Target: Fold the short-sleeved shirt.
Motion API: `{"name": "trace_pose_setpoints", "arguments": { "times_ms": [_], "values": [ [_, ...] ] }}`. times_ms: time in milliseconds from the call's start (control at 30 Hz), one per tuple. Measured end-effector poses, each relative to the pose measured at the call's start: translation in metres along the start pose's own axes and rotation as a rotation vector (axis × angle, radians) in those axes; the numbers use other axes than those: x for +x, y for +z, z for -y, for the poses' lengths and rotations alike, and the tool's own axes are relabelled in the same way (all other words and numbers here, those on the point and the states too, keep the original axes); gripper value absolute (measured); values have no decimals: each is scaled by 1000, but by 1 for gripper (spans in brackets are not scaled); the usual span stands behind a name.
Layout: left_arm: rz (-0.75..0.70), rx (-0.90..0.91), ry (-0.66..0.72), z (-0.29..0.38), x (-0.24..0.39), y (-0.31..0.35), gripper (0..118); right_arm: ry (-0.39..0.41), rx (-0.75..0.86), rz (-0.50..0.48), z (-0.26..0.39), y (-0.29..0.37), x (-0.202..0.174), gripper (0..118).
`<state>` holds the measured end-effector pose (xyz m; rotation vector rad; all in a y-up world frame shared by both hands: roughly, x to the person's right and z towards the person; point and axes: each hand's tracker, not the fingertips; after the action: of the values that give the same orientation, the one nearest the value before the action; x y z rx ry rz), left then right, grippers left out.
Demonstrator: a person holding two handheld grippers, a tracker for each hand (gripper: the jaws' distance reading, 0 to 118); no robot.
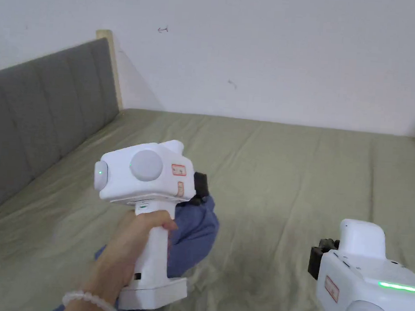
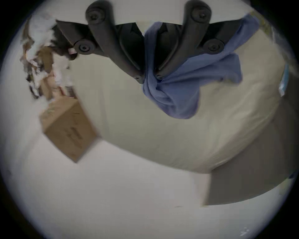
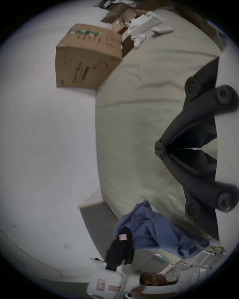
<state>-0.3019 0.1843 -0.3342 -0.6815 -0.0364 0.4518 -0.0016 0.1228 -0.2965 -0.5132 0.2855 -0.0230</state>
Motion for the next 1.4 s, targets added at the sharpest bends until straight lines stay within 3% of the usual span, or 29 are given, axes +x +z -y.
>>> {"name": "trace_pose_setpoints", "arguments": {
  "times_ms": [133, 267, 367, 467, 600, 667, 700, 767, 800, 833, 867, 900, 933, 1000, 1033, 1067, 1100, 1133, 1167, 1267, 1400],
  "values": [
    [228, -11, -99, 8, 109, -16, 7, -69, 61, 153, -13, 33, 72, 0],
    [391, -78, -186, 38, 179, -37, 7, -83, 85, 288, -14, 60, 129, 0],
    [274, -131, -240, 79, 210, -77, 7, -98, 57, 383, -4, 73, 163, 0],
    [217, -320, -311, 151, 217, -134, 7, -151, 38, 400, 10, 82, 184, 0],
    [135, -627, -234, 249, 196, -191, 7, -129, -25, 437, 27, 79, 189, 0],
    [66, -602, -295, 271, 188, -198, 8, -119, -42, 427, 33, 76, 185, 0],
    [113, -529, -270, 271, 184, -192, 11, -116, -53, 418, 34, 74, 183, 0],
    [151, -542, -225, 253, 183, -181, 32, -109, -62, 409, 36, 70, 178, 0],
    [181, -556, -193, 246, 182, -179, 51, -107, -68, 406, 35, 67, 175, 0],
    [220, -560, -172, 238, 180, -176, 80, -107, -72, 400, 34, 64, 172, 0],
    [225, -547, -174, 226, 180, -169, 98, -109, -70, 386, 33, 63, 168, 0],
    [208, -527, -194, 218, 178, -161, 109, -111, -66, 374, 31, 62, 164, 0],
    [190, -470, -232, 209, 174, -150, 112, -110, -65, 363, 29, 60, 159, 0],
    [163, -378, -262, 190, 161, -129, 112, -92, -61, 337, 26, 56, 150, 0],
    [138, -359, -252, 179, 150, -120, 106, -79, -62, 324, 24, 53, 145, 0],
    [107, -349, -223, 167, 135, -110, 92, -66, -63, 309, 23, 49, 138, 0],
    [114, -325, -190, 160, 120, -101, 64, -58, -66, 298, 23, 46, 134, 0],
    [98, -299, -153, 152, 103, -92, 15, -53, -70, 283, 23, 43, 127, 0],
    [54, -294, -132, 148, 85, -87, 1, -52, -74, 268, 24, 39, 122, 0],
    [-128, -284, -160, 163, 42, -79, 0, -60, -94, 219, 32, 27, 104, 0],
    [-142, -319, -58, 176, -3, -72, 0, -24, -152, 174, 43, 4, 84, 0]
  ]
}}
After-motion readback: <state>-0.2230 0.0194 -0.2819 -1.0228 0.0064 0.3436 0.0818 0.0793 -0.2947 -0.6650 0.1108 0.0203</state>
